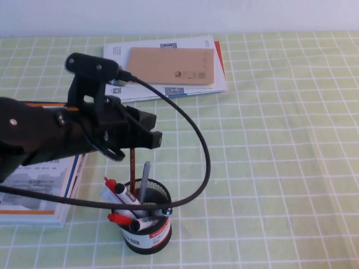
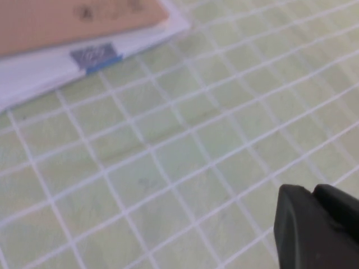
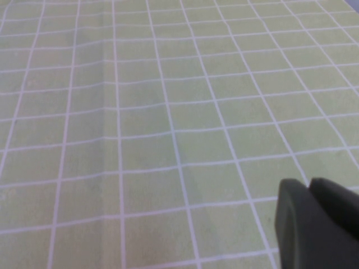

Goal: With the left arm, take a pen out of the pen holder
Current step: Pick up the pen from the pen holder, then place the pen on the table

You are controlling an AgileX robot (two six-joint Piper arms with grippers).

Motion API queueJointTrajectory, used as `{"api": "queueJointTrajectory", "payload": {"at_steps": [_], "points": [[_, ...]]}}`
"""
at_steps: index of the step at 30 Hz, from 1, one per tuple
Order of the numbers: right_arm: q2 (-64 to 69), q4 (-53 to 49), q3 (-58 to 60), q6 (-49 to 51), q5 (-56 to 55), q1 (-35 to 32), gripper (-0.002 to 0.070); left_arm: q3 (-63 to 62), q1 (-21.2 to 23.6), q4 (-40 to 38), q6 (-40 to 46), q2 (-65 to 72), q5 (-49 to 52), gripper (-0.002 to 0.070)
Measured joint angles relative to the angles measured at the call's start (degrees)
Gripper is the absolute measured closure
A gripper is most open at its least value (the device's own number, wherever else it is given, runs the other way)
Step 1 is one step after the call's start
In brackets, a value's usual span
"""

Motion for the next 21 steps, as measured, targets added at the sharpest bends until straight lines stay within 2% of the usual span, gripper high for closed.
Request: {"api": "queueJointTrajectory", "payload": {"at_steps": [7, 9, 15, 21], "points": [[0.0, 0.0, 0.0, 0.0, 0.0, 0.0, 0.0689, -8.9, -0.1, 2.9, -2.8, -3.1, 5.8, 0.0675], [0.0, 0.0, 0.0, 0.0, 0.0, 0.0, 0.0689, -12.8, -0.1, 8.4, -7.6, -3.3, 8.4, 0.0675], [0.0, 0.0, 0.0, 0.0, 0.0, 0.0, 0.0689, -26.6, 0.3, 32.2, -28.5, 0.0, 17.4, 0.0675], [0.0, 0.0, 0.0, 0.0, 0.0, 0.0, 0.0689, -41.0, 4.7, 38.8, -35.2, 10.6, 28.0, 0.0675]]}}
